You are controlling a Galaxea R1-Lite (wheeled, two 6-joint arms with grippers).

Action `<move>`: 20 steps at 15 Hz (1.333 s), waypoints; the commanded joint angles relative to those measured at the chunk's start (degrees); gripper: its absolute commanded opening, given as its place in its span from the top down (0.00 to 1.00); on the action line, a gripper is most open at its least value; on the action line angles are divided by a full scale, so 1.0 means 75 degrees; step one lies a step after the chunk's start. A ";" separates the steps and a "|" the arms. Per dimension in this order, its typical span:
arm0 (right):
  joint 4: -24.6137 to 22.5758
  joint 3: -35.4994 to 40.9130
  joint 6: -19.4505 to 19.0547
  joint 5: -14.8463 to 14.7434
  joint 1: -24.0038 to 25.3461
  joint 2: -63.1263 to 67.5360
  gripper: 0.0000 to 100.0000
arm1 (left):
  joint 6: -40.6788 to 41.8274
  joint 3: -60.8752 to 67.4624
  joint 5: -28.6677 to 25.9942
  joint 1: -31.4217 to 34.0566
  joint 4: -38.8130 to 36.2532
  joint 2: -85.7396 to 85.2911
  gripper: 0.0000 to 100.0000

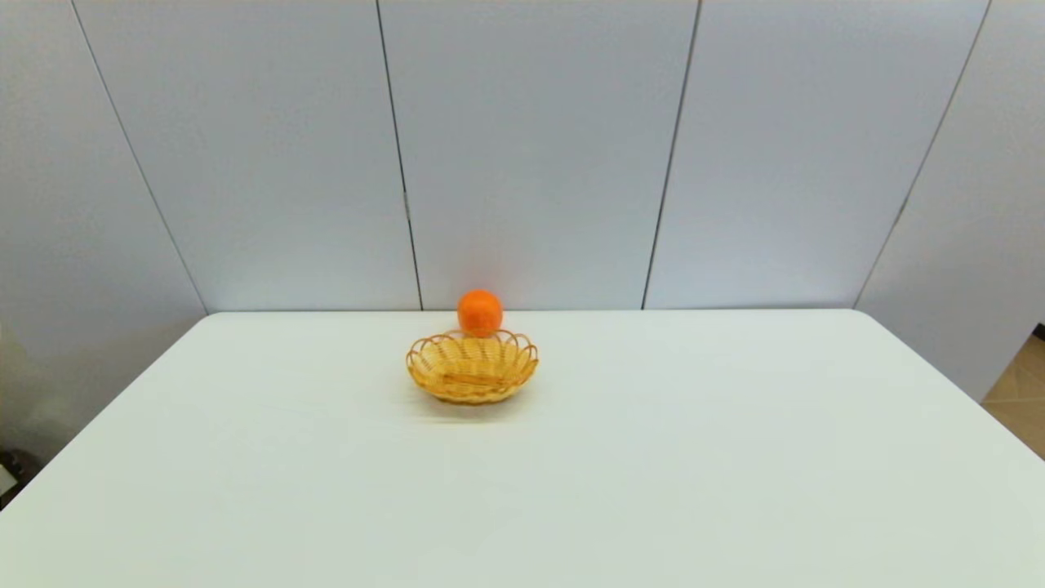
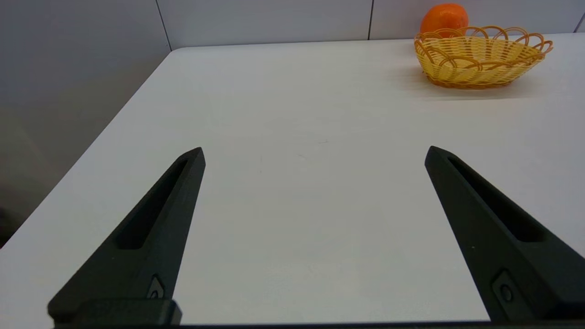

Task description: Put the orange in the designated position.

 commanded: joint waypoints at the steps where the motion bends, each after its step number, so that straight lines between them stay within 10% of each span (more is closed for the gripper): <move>1: -0.0001 0.0000 -0.0002 0.0003 0.0007 -0.0002 0.00 | -0.0010 0.0003 -0.0001 0.0003 0.0000 0.0015 0.00; 20: -0.0013 0.0000 -0.0002 0.0003 0.0007 -0.0002 0.00 | -0.0010 0.0003 -0.0001 0.0003 0.0000 0.0015 0.00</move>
